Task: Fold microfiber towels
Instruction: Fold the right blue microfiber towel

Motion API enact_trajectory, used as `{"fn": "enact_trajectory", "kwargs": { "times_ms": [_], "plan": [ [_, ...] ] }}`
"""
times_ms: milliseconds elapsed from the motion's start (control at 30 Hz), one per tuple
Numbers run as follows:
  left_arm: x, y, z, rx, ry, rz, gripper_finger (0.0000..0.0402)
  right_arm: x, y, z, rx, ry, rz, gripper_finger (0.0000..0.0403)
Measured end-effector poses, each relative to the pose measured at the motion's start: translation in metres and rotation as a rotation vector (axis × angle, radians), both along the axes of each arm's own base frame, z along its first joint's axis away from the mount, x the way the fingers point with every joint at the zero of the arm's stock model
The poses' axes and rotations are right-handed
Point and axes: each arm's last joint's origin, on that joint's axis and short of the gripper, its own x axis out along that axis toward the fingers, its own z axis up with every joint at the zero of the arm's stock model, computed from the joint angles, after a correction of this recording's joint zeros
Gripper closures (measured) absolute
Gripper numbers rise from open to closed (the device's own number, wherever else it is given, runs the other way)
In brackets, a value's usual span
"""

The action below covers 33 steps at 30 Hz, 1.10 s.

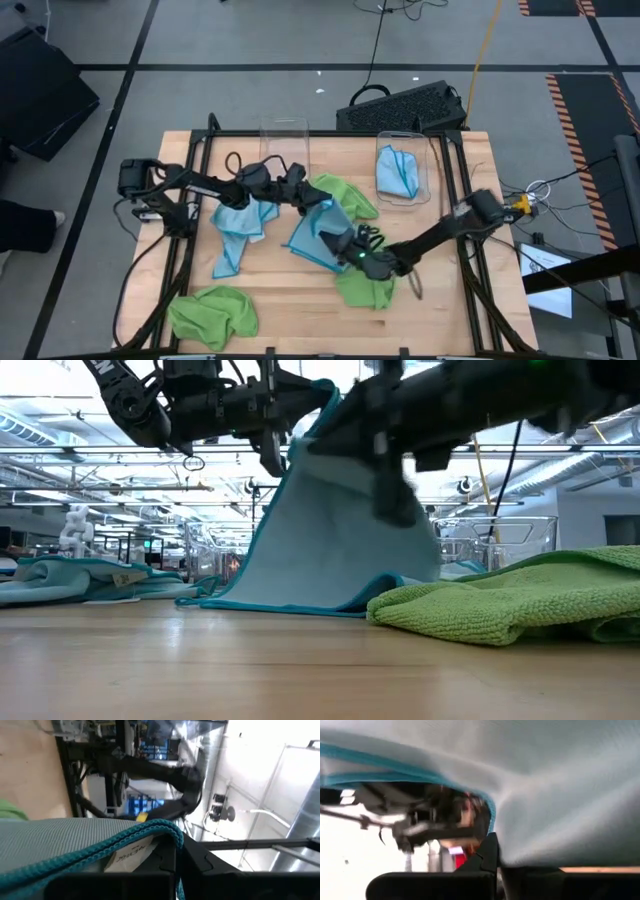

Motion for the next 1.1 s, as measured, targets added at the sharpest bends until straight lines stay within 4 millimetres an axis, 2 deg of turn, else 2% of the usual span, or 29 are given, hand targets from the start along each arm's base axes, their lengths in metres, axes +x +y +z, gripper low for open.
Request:
{"fn": "enact_trajectory", "kwargs": {
  "times_ms": [167,300,567,667,800,1100],
  "plan": [
    [-0.004,0.007,0.004,0.029,-0.021,-0.055,0.0397,-0.047,-0.018,0.010,0.020,0.071,0.201,0.0402],
    [-0.005,0.014,0.002,0.061,-0.012,-0.092,0.0393,-0.085,-0.040,0.012,0.070,0.121,0.317,0.0402],
    [-0.008,0.023,-0.016,0.213,0.115,-0.220,0.0397,-0.138,-0.071,0.008,0.137,0.151,0.452,0.0402],
    [-0.010,0.023,-0.027,0.263,0.196,-0.261,0.0391,-0.148,-0.075,0.003,0.159,0.165,0.461,0.0402],
    [-0.013,0.022,-0.040,0.274,0.304,-0.294,0.0395,-0.151,-0.074,-0.001,0.180,0.195,0.516,0.0402],
    [-0.015,0.023,-0.045,0.324,0.324,-0.302,0.0391,-0.141,-0.067,0.009,0.175,0.189,0.579,0.0403]
  ]
}}
